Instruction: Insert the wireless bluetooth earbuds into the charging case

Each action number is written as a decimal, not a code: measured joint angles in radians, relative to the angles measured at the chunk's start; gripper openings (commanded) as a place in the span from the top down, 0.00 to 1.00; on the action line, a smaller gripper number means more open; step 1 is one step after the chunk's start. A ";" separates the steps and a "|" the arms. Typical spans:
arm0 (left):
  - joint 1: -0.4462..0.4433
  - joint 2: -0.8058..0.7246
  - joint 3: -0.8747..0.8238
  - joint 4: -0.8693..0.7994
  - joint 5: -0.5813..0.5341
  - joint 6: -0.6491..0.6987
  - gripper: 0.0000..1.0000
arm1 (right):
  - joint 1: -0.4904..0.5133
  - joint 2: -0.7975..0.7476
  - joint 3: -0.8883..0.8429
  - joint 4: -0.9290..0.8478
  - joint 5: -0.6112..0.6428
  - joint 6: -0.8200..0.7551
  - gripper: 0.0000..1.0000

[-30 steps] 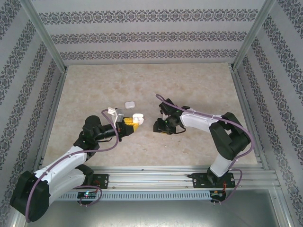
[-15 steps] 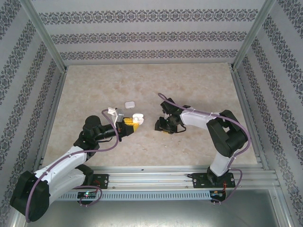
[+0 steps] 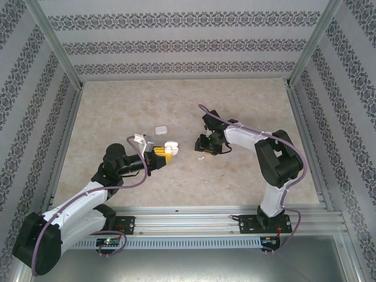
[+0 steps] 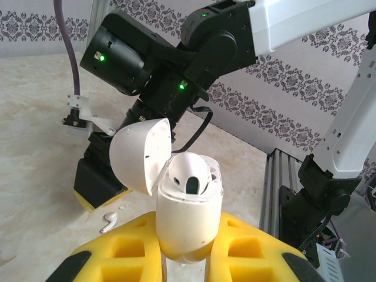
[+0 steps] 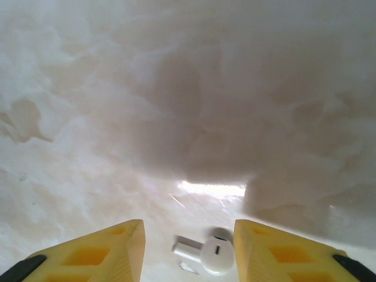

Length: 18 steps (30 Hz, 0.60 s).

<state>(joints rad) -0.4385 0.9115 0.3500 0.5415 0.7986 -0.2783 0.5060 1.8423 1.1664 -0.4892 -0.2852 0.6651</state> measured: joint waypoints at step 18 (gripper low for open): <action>0.000 -0.001 0.000 -0.020 -0.003 0.021 1.00 | 0.075 -0.075 -0.077 -0.041 0.045 0.071 0.49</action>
<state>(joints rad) -0.4385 0.9108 0.3500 0.5213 0.7952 -0.2573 0.5812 1.7676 1.0897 -0.5301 -0.2401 0.7361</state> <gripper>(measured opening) 0.091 0.516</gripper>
